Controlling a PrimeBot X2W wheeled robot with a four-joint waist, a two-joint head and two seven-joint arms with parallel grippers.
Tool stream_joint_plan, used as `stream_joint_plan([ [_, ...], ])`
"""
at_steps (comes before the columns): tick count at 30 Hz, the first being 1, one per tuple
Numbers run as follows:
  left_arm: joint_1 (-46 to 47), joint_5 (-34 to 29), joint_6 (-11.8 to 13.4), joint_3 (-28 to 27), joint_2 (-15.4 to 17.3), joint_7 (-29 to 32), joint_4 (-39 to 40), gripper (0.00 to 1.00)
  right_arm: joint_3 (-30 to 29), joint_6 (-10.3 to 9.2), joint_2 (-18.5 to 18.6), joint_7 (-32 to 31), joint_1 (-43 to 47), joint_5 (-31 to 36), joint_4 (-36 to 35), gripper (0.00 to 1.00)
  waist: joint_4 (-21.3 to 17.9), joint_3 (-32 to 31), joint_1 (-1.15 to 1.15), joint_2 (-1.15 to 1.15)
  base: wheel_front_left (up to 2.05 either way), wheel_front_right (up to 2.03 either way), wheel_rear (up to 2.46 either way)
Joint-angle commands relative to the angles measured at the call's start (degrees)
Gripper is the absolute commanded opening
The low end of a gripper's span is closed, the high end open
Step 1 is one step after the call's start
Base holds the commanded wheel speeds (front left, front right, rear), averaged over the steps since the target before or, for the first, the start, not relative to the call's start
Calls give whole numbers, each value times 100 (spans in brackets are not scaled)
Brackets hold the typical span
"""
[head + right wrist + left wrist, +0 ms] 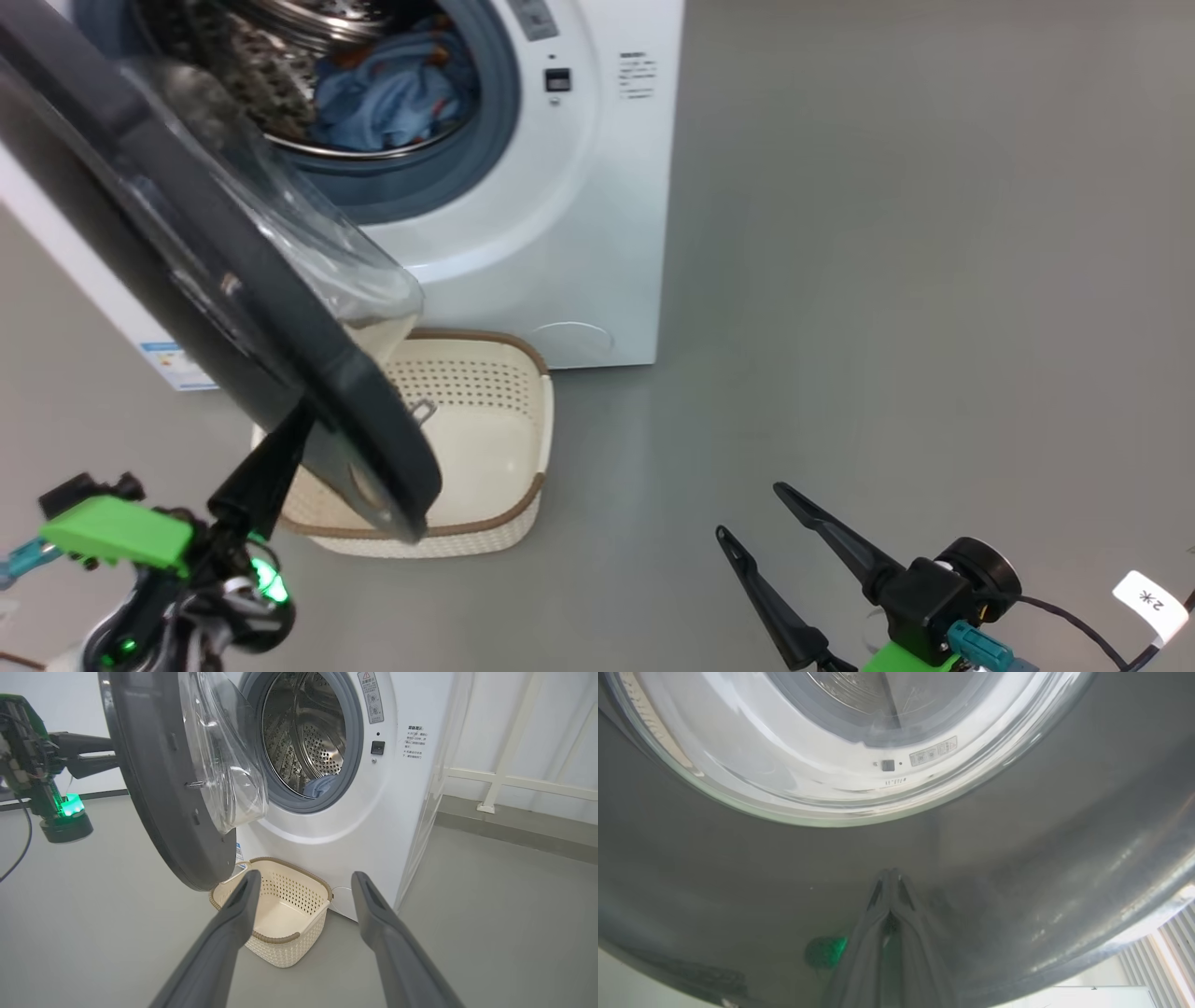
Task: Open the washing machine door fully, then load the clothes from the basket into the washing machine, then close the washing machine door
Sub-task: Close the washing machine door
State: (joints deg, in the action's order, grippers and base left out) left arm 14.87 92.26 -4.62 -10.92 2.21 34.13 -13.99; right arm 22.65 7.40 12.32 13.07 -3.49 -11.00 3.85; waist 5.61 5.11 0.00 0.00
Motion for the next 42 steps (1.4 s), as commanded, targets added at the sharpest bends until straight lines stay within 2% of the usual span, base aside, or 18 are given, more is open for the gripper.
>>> stream_joint_plan([
  [1, 302, 106, -76, 13, 67, -115, 71, 0, 78, 9, -22, 71, -124, -48, -110, 100, -206, 53, 0, 0, 0, 0, 0],
  [9, 707, 347, -212, 445, 67, -1125, -360, 0, 48, 9, -24, 113, -203, -73, -46, 100, -776, 137, 0, 0, 0, 0, 0],
  [17, 1119, 459, -281, 558, 67, -2267, -691, 0, 82, 9, -38, 149, -284, -86, 46, 100, -1293, 155, 0, 0, 0, 0, 0],
  [27, 1402, 483, -285, 590, 67, -3271, -680, 0, 86, 9, -69, 176, -336, -124, 150, 100, -1826, 173, 0, 0, 0, 0, 0],
  [36, 1480, 525, -286, 645, 67, -3636, -739, 0, 5, 9, -118, 189, -262, -129, 235, 100, -2092, 137, 0, 0, 0, 0, 0],
  [42, 1353, 435, -286, 665, 67, -3554, -690, 0, -118, 9, -177, 191, -246, -103, 177, 100, -2023, 137, 0, 0, 0, 0, 0],
])
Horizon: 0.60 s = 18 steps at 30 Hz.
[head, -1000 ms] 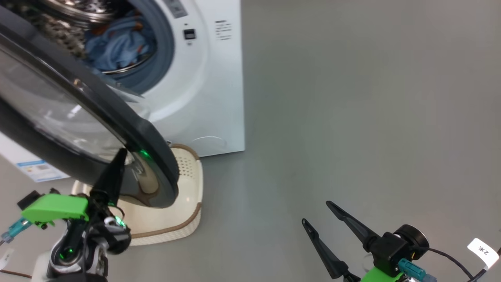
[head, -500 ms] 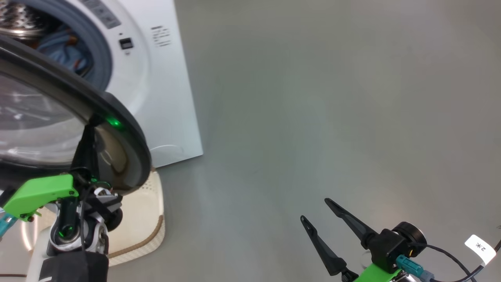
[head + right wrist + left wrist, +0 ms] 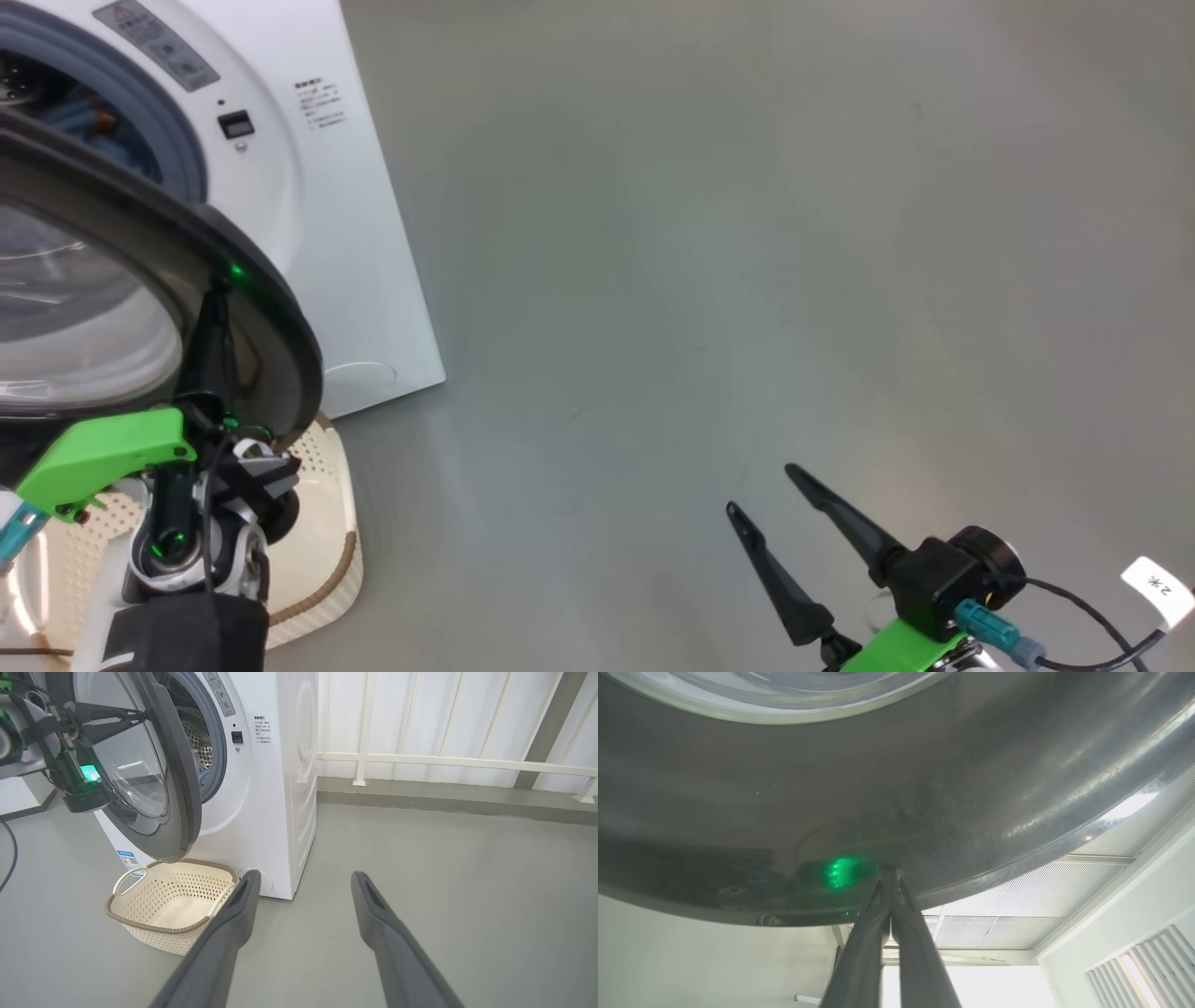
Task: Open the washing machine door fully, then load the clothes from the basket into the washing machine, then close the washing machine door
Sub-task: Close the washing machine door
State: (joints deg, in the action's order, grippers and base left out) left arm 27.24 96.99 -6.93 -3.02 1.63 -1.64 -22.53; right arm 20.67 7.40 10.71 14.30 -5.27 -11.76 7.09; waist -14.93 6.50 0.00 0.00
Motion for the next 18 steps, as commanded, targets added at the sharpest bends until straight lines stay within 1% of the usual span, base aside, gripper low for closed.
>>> stream_joint_plan([
  [1, 81, -69, -56, -113, 125, 57, 198, 0, 45, 9, -21, 69, -58, -17, -178, 100, 70, -7, 0, 0, 0, 0, 0],
  [6, -214, -349, -56, -62, 163, 161, 531, 0, -162, 9, -41, 69, 16, 55, -343, 100, 327, -71, 0, 0, 0, 0, 0],
  [11, -730, -558, -56, -75, 203, 115, 1019, 0, -285, 9, -53, 69, 107, 116, -497, 100, 631, -240, 0, 0, 0, 0, 0],
  [15, -1329, -975, -56, -12, 286, -137, 1439, 0, -353, 9, -70, 69, 181, 154, -612, 100, 855, -390, 0, 0, 0, 0, 0],
  [18, -1700, -1167, -56, 1, 300, -420, 1716, 0, -380, 9, -58, 69, 234, 181, -684, 100, 1041, -490, 0, 0, 0, 0, 0],
])
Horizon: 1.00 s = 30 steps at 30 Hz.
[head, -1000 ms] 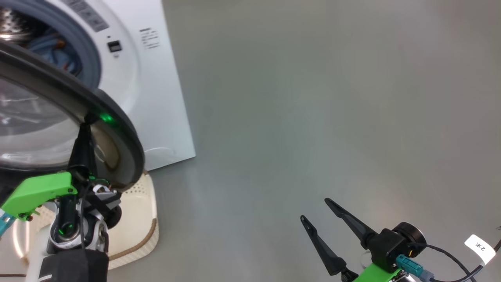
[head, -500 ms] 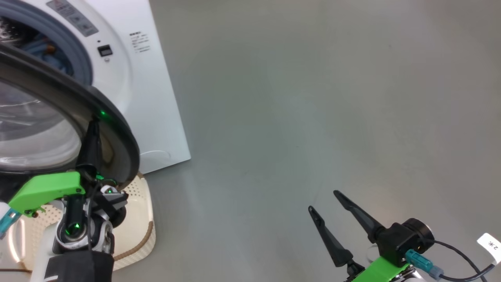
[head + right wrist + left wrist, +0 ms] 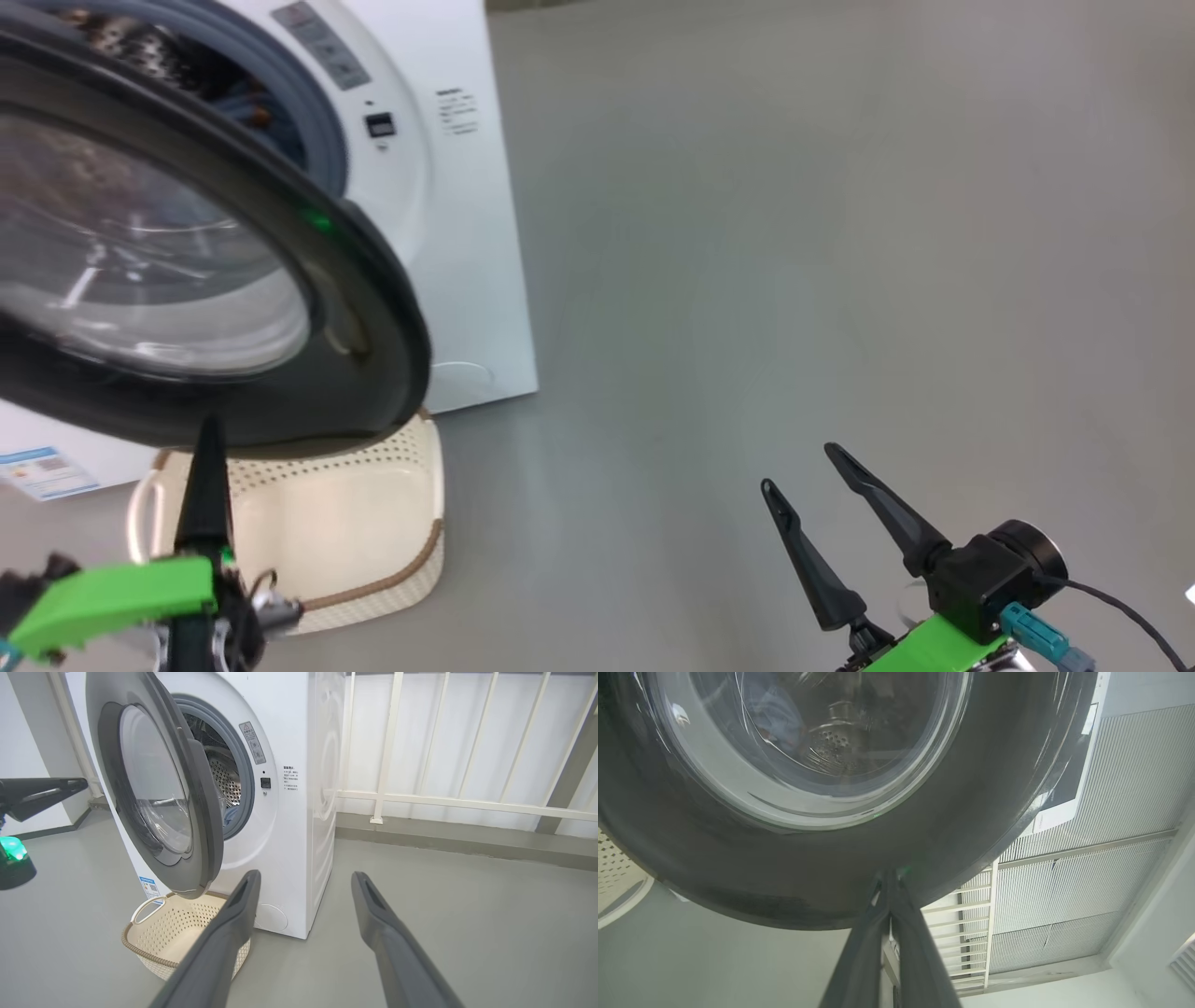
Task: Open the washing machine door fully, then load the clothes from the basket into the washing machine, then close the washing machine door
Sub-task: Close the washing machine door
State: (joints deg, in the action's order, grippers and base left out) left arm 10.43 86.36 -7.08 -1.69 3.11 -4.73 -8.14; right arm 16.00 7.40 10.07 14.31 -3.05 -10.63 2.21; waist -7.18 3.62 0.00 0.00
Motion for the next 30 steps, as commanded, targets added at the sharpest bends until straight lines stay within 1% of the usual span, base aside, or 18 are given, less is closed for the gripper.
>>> stream_joint_plan([
  [1, -131, -201, -40, -108, 183, -209, 363, 0, 86, 9, 11, 68, 30, 73, -214, 100, 330, -237, 0, 0, 0, 0, 0],
  [5, -416, -593, -40, 47, 329, -533, 547, 0, 83, 9, 31, 68, 61, 84, -268, 100, 526, -315, 0, 0, 0, 0, 0],
  [10, -710, -1353, -40, 375, 612, -910, 638, 0, 91, 9, 27, 69, 92, 100, -325, 100, 824, -432, 0, 0, 0, 0, 0],
  [15, -922, -2245, -40, 486, 739, -1019, 612, 0, 73, 9, -10, 69, 154, 121, -332, 100, 1060, -533, 0, 0, 0, 0, 0],
  [19, -1062, -3270, -40, 284, 605, -1024, 665, 0, 34, 9, -47, 69, 201, 144, -328, 100, 1208, -569, 0, 0, 0, 0, 0],
  [25, -1252, -4995, -41, 251, 482, -1026, 742, 0, -7, 9, -72, 69, 280, 148, -308, 100, 1381, -594, 0, 0, 0, 0, 0],
  [30, -1383, -6188, -41, 143, 342, -1026, 806, 0, 9, 9, -105, 69, 288, 154, -291, 100, 1450, -587, 0, 0, 0, 0, 0],
])
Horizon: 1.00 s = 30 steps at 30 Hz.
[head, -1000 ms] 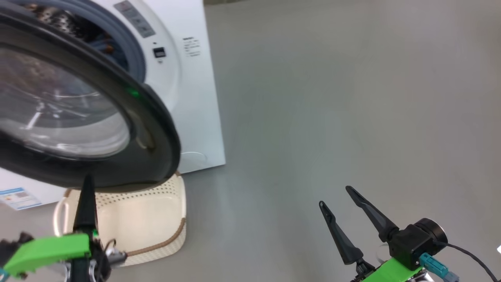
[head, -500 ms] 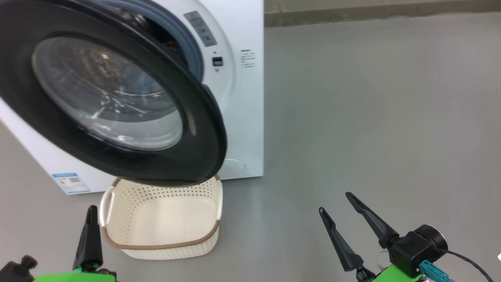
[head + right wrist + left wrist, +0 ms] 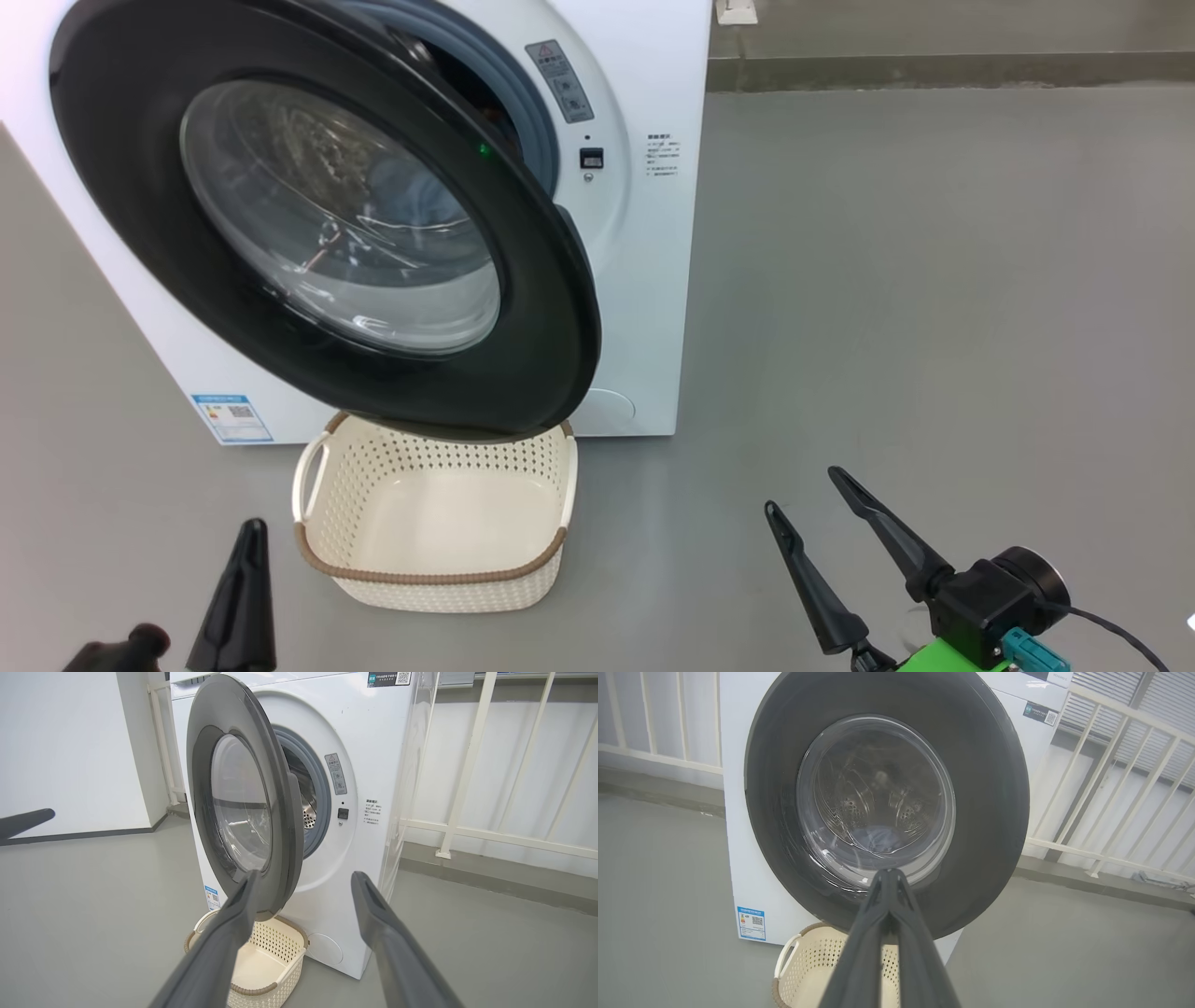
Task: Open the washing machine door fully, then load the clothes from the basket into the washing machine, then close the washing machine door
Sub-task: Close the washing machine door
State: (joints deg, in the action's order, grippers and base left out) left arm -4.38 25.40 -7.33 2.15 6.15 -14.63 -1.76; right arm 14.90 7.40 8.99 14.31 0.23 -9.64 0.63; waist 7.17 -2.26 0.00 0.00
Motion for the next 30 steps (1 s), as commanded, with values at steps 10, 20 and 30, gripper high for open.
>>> stream_joint_plan([
  [10, -55, -1065, -15, -170, -151, -37, 179, 100, 106, 9, -23, 69, -13, 65, -90, 100, 29, 34, 0, 0, 0, 0, 0],
  [20, -12, -1195, -15, 3, -108, -37, -45, 100, 72, 9, -34, 69, -17, 75, -37, 100, -6, 46, 0, 0, 0, 0, 0],
  [30, -1, -1238, -15, 46, -114, -37, -121, 100, -641, 9, -382, 69, 29, 412, 94, 100, -44, 65, 0, 0, 0, 0, 0],
])
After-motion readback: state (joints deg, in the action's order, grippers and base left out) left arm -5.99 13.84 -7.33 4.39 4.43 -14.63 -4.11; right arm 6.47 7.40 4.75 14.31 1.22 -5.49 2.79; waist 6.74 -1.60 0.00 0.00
